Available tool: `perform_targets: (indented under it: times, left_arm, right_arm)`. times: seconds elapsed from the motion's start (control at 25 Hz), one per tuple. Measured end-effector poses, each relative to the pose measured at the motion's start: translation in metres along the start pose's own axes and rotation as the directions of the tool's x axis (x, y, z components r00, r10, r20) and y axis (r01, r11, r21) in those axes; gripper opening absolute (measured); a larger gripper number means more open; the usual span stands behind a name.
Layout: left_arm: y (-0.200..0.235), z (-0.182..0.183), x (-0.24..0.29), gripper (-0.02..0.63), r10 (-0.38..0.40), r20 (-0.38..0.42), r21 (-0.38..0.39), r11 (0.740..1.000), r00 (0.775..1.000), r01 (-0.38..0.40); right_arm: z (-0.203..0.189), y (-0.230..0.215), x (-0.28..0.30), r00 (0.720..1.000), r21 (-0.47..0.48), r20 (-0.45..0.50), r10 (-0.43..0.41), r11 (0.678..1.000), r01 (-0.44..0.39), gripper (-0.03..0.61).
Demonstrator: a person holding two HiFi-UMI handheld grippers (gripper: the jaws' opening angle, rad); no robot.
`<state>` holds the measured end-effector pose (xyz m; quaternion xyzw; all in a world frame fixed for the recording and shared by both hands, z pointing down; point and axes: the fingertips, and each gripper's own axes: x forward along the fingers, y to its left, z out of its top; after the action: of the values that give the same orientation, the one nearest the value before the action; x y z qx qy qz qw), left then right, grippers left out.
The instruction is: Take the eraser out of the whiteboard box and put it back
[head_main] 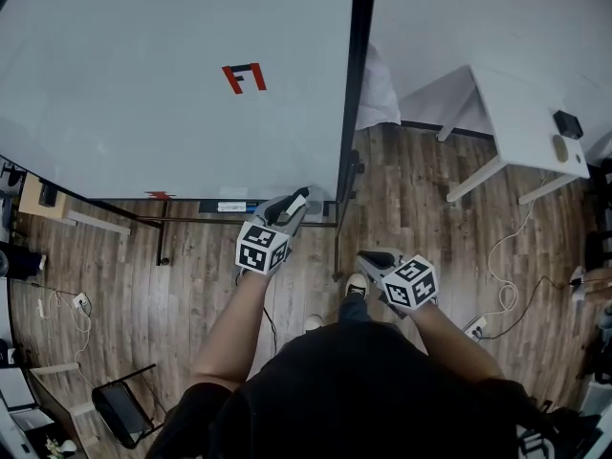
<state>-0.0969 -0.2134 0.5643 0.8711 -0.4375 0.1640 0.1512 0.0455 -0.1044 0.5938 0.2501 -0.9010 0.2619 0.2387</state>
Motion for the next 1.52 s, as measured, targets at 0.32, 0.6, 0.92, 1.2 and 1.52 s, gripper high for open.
perform_targets:
  times: [0.32,0.6,0.92,1.2,1.52]
  left_arm:
    - [0.001,0.0,0.025,0.152,-0.021,-0.005,-0.003,1.0,1.0,0.021]
    - [-0.002,-0.006,0.04,0.152,-0.037,-0.025,0.001,0.999,0.999,0.037]
    - [0.003,-0.026,0.051,0.152,-0.039,-0.058,-0.005,0.999,0.998,0.039]
    - [0.007,-0.04,0.06,0.152,-0.049,-0.079,-0.02,0.999,0.996,0.047]
    - [0.009,-0.053,0.07,0.152,-0.062,-0.108,-0.026,0.998,0.992,0.059]
  right_arm:
    - [-0.004,-0.013,0.004,1.0,0.02,-0.022,-0.001,1.0,0.001,0.015]
    - [-0.004,-0.025,0.006,1.0,0.029,-0.028,-0.009,1.0,0.01,0.015]
    - [-0.003,-0.03,0.011,0.999,0.036,-0.034,-0.009,0.999,0.011,0.015]
    - [-0.005,-0.036,0.011,0.999,0.05,-0.038,-0.02,0.999,0.022,0.015]
    - [-0.004,-0.041,0.013,0.999,0.054,-0.044,-0.024,0.998,0.026,0.015]
